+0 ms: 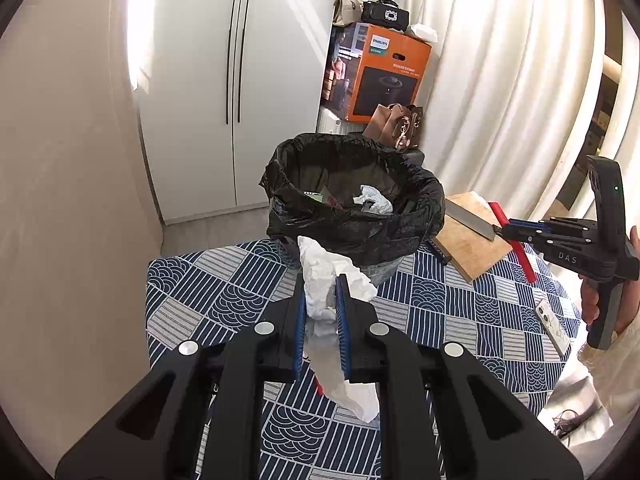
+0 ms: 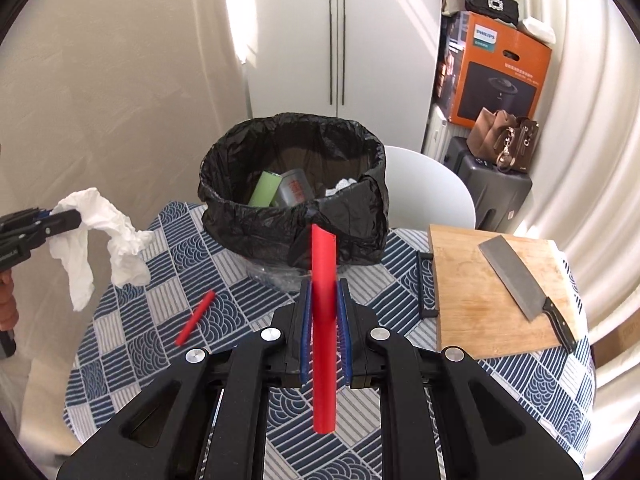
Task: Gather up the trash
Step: 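Lift the red straw and tissue and carry both over the trash bin, then open both grippers to drop the straw and tissue into the bin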
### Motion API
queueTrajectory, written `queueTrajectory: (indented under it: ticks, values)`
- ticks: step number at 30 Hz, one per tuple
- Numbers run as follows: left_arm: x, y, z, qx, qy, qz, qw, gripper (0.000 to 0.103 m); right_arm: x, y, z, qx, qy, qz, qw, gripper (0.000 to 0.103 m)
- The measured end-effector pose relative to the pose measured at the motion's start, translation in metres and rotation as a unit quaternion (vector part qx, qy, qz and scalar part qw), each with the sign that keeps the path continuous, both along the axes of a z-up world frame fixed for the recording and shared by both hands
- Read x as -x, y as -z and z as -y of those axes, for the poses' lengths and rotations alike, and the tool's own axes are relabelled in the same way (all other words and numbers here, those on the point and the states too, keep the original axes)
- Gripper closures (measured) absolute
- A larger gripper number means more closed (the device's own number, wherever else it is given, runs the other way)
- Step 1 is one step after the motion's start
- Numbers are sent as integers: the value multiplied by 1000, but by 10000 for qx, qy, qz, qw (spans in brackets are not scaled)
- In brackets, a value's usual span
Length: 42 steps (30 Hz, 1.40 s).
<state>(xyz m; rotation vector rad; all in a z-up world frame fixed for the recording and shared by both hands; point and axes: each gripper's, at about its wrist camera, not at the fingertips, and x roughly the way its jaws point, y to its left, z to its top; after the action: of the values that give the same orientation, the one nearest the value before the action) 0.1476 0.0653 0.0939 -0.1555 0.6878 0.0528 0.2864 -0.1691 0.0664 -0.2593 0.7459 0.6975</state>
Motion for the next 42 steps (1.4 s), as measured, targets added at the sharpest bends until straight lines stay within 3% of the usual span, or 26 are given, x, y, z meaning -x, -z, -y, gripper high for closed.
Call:
queueTrajectory:
  ticks: [6,12,21,30,33,42]
  values:
    - [-4,-18,12,8,-245,194,9995,88,-17,-20,8,-106,-325,314,9989,92]
    - [-6,-29,26,-13,-508,351,9981,88,-30,-32,11,-424,-832,406,9948,92]
    - [-8,-50,35,268,-732,723,9943,88,-56,-39,-5,-979,-1482,332,9835,92]
    - [-28,-73,17,529,-420,1180,9907,88,-78,-41,-40,-933,-1479,308,9841,92]
    - [-42,-73,10,527,-182,1304,9899,88,-82,-48,-49,-992,-1401,382,9844,92]
    - [-98,-60,-13,1077,538,1622,9794,88,-111,-56,-67,-1077,-1018,455,9879,92]
